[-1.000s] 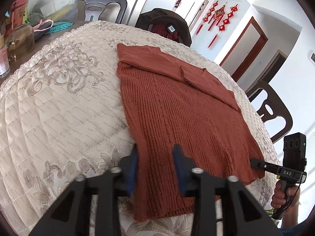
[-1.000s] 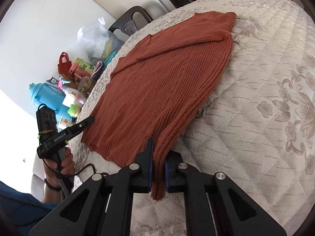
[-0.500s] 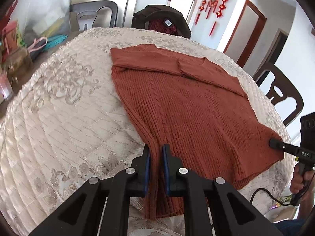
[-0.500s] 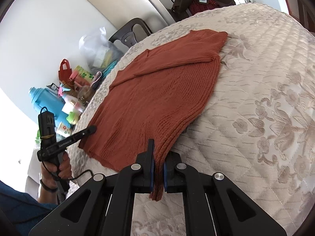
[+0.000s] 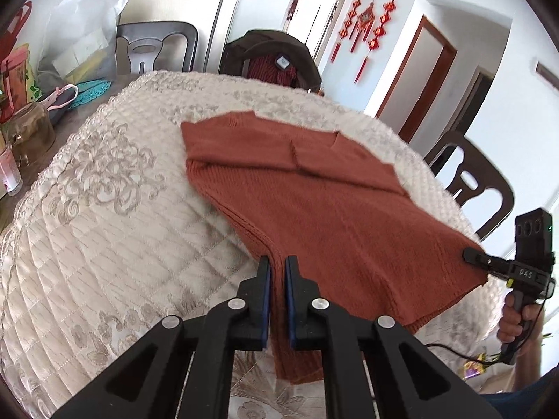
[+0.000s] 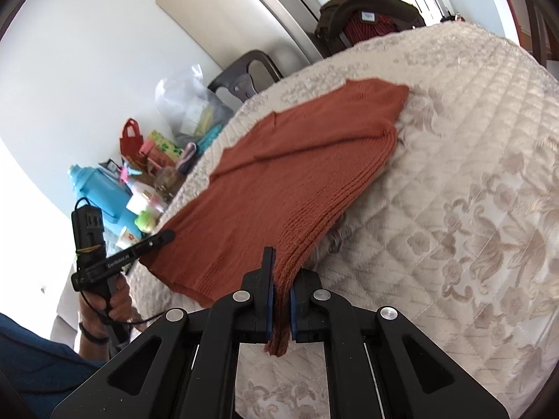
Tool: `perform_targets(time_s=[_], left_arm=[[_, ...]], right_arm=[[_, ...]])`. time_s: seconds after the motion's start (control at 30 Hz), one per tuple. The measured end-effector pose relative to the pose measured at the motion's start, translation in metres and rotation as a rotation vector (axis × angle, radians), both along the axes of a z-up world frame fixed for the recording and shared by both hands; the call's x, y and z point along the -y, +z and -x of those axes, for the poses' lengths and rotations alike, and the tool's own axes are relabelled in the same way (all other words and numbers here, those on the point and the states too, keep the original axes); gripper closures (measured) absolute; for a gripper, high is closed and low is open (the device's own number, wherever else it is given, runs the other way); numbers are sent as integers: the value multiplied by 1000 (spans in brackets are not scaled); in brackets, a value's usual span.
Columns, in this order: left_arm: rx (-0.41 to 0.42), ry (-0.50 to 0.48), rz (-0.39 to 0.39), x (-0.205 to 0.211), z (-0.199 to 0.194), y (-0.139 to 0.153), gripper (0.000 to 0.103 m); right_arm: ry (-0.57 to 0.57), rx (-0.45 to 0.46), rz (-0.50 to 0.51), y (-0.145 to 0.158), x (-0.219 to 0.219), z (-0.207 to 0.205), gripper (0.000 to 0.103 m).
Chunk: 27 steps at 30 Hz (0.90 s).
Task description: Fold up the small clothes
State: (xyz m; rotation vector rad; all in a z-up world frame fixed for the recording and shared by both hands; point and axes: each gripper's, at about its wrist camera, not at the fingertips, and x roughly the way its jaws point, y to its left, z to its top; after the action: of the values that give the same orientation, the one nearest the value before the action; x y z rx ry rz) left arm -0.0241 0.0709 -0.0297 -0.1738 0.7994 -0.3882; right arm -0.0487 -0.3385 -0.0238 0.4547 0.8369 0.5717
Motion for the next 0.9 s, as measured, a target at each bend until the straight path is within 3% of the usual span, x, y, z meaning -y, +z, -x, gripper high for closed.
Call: perform_targets(time_s=[0.27,0.53,0.7,0.9], left_arm=[[106,20,151,-25,-12,38,95],[164,47,187,-31,-68,53,95],[128,74,195,-31,-122,48,95],[22,97,182,-21,-186,20,95]], right_arm=[[-8,106,-45,32,2,-7,97],[-71,157,-98,48,12,-58,97],[-105,146,-97,52,18,-103,97],[-146,43,-116,30,24,-171,97]])
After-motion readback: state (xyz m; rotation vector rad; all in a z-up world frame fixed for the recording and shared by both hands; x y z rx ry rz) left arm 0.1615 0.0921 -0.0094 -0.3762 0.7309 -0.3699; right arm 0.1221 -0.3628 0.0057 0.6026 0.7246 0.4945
